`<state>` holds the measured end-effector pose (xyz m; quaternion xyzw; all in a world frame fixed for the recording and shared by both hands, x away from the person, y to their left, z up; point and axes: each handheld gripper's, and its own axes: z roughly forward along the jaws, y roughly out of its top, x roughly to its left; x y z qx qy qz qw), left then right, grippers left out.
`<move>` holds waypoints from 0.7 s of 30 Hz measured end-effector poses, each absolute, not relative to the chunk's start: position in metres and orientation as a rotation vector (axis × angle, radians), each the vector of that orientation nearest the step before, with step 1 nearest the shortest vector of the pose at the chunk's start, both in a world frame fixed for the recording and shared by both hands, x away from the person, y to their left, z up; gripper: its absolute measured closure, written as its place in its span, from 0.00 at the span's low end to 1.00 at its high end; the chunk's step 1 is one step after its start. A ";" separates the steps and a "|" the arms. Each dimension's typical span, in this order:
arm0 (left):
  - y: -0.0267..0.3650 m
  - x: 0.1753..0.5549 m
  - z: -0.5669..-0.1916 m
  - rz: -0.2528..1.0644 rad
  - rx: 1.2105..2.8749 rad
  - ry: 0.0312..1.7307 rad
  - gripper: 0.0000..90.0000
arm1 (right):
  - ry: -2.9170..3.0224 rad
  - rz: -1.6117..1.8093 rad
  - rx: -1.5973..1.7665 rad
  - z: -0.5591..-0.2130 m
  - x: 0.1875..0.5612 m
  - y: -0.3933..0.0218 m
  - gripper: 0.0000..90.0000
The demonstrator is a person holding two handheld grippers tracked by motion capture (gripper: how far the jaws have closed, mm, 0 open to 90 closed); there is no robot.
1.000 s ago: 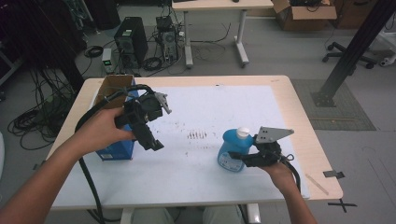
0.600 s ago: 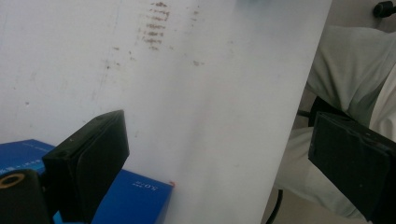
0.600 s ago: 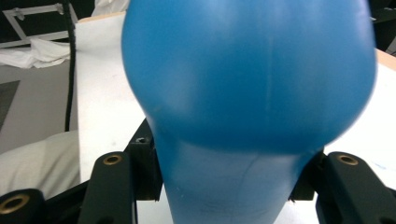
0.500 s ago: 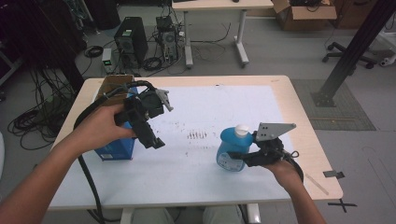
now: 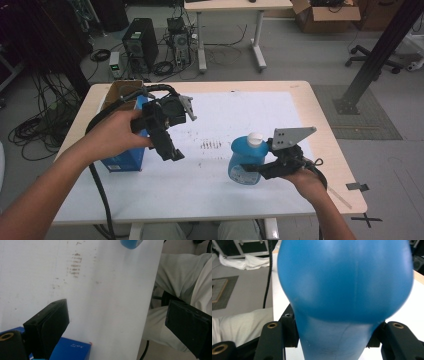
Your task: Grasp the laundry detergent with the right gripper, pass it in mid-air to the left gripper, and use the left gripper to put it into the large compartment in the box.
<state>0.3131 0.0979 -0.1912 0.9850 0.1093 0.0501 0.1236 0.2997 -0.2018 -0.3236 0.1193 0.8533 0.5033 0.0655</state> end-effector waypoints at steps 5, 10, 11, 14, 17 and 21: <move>0.090 0.309 -0.187 0.137 2.881 0.281 0.07 | 2.600 1.514 0.283 -0.313 0.301 -0.191 0.48; 0.083 0.307 -0.182 0.131 2.895 0.250 0.07 | 2.613 1.509 0.245 -0.307 0.303 -0.182 0.48; 0.082 0.307 -0.182 0.131 2.896 0.247 0.07 | 2.616 1.509 0.234 -0.306 0.304 -0.179 0.48; 0.079 0.307 -0.178 0.127 2.903 0.224 0.07 | 2.631 1.505 0.198 -0.301 0.306 -0.170 0.48; 0.076 0.307 -0.176 0.123 2.906 0.211 0.07 | 2.638 1.501 0.180 -0.299 0.308 -0.163 0.48; 0.074 0.307 -0.173 0.125 2.905 0.192 0.07 | 2.650 1.508 0.151 -0.296 0.311 -0.155 0.48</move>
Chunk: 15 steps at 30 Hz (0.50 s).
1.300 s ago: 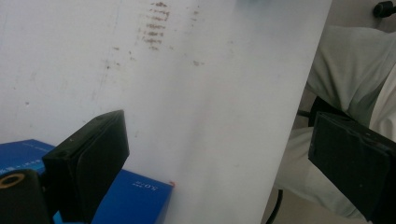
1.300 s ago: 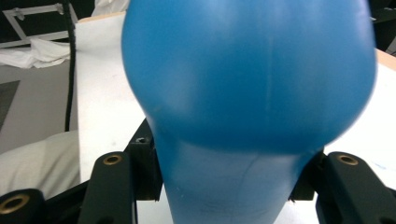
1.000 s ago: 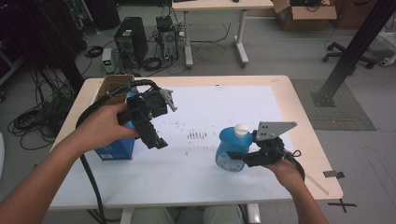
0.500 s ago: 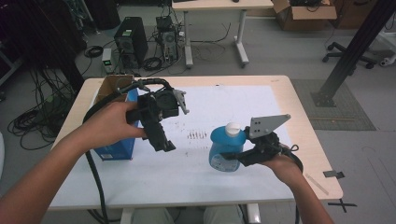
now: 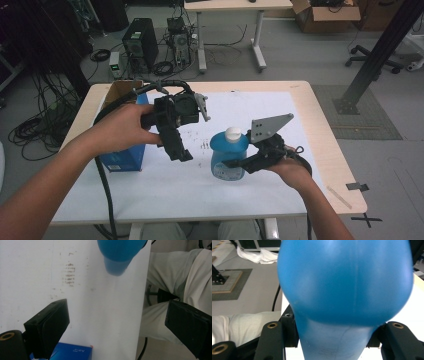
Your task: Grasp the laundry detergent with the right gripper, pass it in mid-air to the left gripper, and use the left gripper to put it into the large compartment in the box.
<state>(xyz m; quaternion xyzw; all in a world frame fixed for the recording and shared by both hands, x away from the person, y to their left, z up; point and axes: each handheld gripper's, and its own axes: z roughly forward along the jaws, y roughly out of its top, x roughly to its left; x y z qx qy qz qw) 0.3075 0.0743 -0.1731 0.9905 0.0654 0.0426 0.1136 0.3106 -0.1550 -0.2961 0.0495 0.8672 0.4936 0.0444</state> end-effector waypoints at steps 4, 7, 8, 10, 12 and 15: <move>0.073 0.308 -0.172 0.119 2.903 0.177 0.07 | 2.664 1.510 0.119 -0.294 0.312 -0.149 0.48; 0.072 0.307 -0.172 0.113 2.907 0.166 0.07 | 2.683 1.505 0.082 -0.292 0.314 -0.142 0.48; 0.072 0.307 -0.172 0.110 2.907 0.163 0.07 | 2.689 1.506 0.069 -0.291 0.314 -0.139 0.48; 0.071 0.306 -0.172 0.106 2.910 0.152 0.07 | 2.698 1.516 0.035 -0.289 0.315 -0.134 0.48; 0.071 0.305 -0.172 0.106 2.909 0.148 0.07 | 2.701 1.520 0.026 -0.288 0.316 -0.132 0.48; 0.072 0.304 -0.171 0.105 2.907 0.143 0.07 | 2.716 1.528 -0.012 -0.286 0.317 -0.124 0.48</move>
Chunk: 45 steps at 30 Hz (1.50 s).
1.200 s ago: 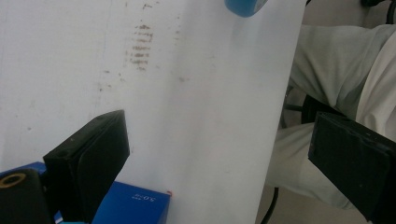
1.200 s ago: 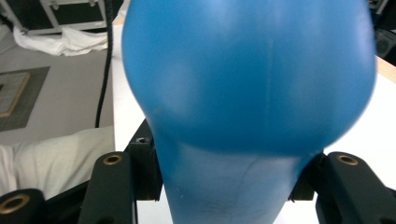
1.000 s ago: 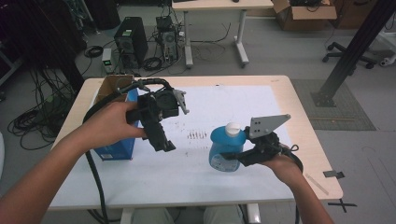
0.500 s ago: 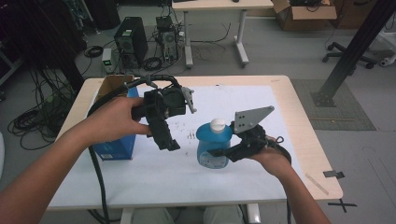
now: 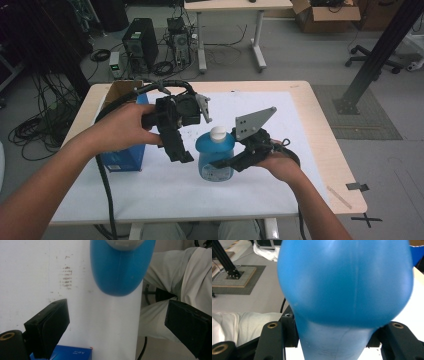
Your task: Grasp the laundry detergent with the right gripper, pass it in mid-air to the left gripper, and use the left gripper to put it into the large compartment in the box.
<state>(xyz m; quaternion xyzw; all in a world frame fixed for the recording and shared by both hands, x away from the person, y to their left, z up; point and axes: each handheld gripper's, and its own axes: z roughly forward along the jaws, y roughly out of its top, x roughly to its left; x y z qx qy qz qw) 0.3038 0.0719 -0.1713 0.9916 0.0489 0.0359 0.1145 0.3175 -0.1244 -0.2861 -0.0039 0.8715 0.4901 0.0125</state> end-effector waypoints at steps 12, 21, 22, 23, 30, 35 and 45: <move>0.073 0.300 -0.168 0.106 2.914 0.145 0.07 | 2.748 1.523 -0.076 -0.286 0.321 -0.106 0.48; 0.070 0.300 -0.168 0.104 2.915 0.121 0.07 | 2.759 1.529 -0.106 -0.285 0.322 -0.098 0.48; 0.069 0.300 -0.168 0.106 2.917 0.113 0.07 | 2.760 1.527 -0.111 -0.285 0.322 -0.096 0.48; 0.068 0.300 -0.169 0.104 2.913 0.111 0.07 | 2.760 1.527 -0.112 -0.285 0.322 -0.096 0.48; 0.064 0.301 -0.169 0.093 2.905 0.127 0.08 | 2.755 1.536 -0.117 -0.282 0.322 -0.091 0.48; 0.061 0.301 -0.172 0.093 2.906 0.120 0.09 | 2.755 1.537 -0.120 -0.280 0.321 -0.089 0.48; 0.057 0.304 -0.178 0.087 2.910 0.124 0.11 | 2.749 1.533 -0.126 -0.277 0.321 -0.086 0.48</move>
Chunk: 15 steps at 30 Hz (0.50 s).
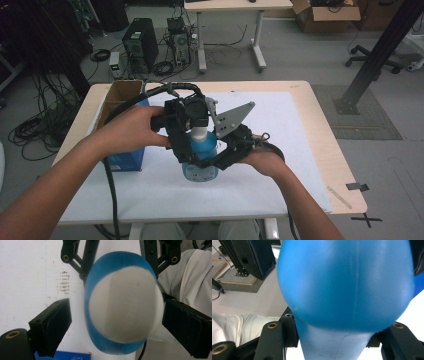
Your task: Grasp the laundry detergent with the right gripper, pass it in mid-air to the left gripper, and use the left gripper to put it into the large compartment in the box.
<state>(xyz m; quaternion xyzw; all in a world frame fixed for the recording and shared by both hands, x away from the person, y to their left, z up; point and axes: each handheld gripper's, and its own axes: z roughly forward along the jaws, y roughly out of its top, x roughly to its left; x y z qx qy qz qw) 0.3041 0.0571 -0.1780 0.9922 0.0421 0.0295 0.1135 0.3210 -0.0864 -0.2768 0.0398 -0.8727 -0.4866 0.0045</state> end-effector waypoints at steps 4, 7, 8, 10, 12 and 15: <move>0.055 0.304 -0.179 0.091 2.912 0.111 0.14 | -2.732 -1.528 0.125 -0.276 0.321 -0.086 0.48; 0.055 0.305 -0.180 0.087 2.911 0.110 0.17 | -2.733 -1.528 0.124 -0.276 0.321 -0.085 0.48; 0.055 0.305 -0.181 0.084 2.912 0.111 0.17 | -2.731 -1.527 0.122 -0.276 0.321 -0.085 0.48; 0.055 0.305 -0.181 0.083 2.914 0.110 0.19 | -2.730 -1.525 0.120 -0.276 0.320 -0.085 0.48; 0.055 0.305 -0.182 0.080 2.914 0.108 0.20 | -2.728 -1.527 0.120 -0.276 0.320 -0.085 0.48; 0.055 0.306 -0.183 0.086 2.913 0.112 0.23 | -2.729 -1.525 0.119 -0.276 0.320 -0.085 0.48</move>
